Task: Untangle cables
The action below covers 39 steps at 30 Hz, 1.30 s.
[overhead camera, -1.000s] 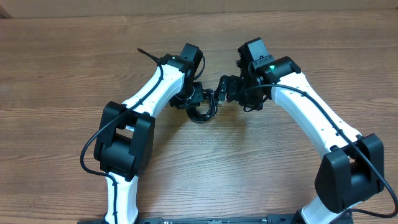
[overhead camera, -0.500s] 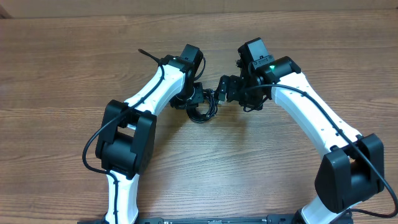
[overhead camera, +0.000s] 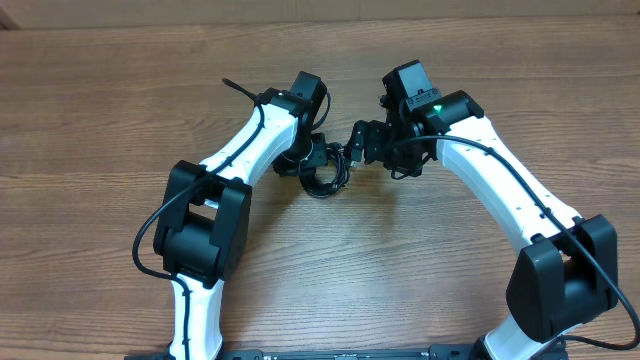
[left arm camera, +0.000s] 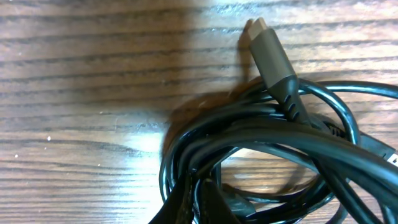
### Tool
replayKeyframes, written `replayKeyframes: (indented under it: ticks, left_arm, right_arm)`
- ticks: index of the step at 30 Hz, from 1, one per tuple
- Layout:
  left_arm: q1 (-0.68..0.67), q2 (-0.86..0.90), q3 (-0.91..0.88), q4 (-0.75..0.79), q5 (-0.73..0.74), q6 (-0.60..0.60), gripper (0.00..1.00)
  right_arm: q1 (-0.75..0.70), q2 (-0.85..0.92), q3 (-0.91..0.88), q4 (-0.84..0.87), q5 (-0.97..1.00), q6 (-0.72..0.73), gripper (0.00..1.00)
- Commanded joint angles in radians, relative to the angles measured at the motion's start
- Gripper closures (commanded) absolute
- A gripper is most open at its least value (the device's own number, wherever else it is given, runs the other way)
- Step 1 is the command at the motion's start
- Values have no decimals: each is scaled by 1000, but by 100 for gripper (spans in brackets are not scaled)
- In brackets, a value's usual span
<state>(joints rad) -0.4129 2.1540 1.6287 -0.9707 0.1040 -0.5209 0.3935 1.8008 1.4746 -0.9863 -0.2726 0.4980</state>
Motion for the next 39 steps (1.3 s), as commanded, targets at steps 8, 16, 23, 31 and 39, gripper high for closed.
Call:
replayKeyframes:
  ticks: [8, 16, 23, 31, 39]
  left_arm:
    - [-5, -68, 110, -113, -10, 10, 96]
    - [-5, -198, 118, -121, -10, 12, 96]
    - [-5, -272, 118, -117, -10, 12, 96]
    - [-6, -270, 117, -105, 19, 12, 96]
    - [11, -270, 117, -87, 264, 13, 96]
  right_arm:
    - [5, 1, 17, 8, 11, 3, 10]
    - [5, 1, -2, 19, 11, 3, 10]
    - [5, 1, -38, 65, 10, 3, 6]
    - [5, 1, -48, 74, 3, 3, 6]
    - [5, 1, -48, 87, 3, 3, 6]
